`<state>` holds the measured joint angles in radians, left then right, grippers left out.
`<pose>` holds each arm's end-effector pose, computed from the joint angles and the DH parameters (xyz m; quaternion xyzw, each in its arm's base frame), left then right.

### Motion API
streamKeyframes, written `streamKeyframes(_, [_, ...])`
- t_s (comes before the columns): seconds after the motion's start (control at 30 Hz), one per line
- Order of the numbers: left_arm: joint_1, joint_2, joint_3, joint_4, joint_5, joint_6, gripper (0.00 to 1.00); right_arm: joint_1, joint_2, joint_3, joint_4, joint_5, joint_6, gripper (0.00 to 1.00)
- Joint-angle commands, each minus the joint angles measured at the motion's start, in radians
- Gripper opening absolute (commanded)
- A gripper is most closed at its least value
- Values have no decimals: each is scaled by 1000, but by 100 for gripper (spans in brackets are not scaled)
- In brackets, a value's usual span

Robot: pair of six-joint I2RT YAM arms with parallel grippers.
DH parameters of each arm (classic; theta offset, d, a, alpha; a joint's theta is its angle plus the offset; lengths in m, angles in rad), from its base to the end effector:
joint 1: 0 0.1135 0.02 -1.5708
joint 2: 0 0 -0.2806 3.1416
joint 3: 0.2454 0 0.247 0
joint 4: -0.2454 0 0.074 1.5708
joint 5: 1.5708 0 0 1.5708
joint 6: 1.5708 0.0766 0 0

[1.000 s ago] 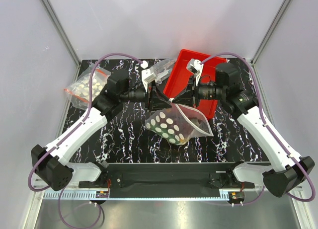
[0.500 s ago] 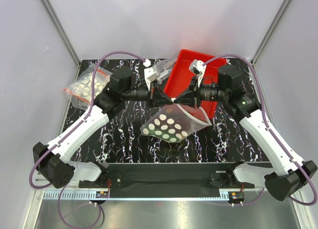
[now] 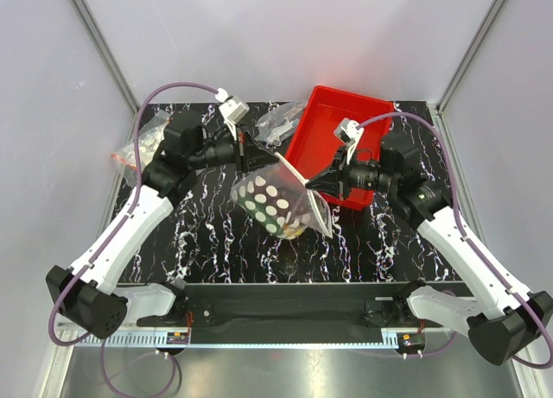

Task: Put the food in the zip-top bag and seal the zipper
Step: Zip the zipper food storage bag at the center of the board.

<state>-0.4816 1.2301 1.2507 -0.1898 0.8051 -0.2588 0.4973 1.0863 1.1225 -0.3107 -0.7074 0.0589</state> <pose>0.2313 -0.1832 0.4215 0.3292 0.6708 -0.4938 0.4448 0.1994 0.1648 0.3946 -0.3667 0.6845 0.4210 0.4688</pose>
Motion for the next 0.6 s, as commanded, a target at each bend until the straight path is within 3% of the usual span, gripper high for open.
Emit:
streamKeyframes(0.0, [67,-58,70,81,-150,-71,0,4,-55,-39,-27,45,42,0])
streamKeyframes(0.33, [127,-41,104,-82,-492,-100,0,17,-109,-108,-180,140,111,0])
streamKeyframes(0.57, [149,-8,79,-97,-584,-111,0,20,-121,-109,-299,209,156,0])
